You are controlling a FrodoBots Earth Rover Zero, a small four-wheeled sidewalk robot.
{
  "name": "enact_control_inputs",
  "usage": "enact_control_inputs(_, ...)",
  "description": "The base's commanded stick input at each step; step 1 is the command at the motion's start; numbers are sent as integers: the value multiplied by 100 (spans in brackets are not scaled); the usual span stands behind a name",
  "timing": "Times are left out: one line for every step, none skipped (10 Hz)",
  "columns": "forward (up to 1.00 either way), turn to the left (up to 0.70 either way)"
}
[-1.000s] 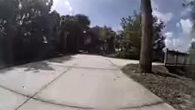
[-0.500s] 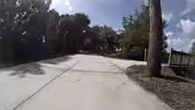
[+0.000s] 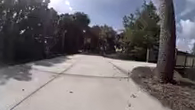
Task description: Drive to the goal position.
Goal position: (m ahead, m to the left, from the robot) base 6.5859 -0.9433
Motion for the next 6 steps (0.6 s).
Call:
enact_control_inputs(85,0)
enact_control_inputs(85,0)
enact_control_inputs(85,0)
enact_control_inputs(85,0)
enact_control_inputs(85,0)
enact_control_inputs(85,0)
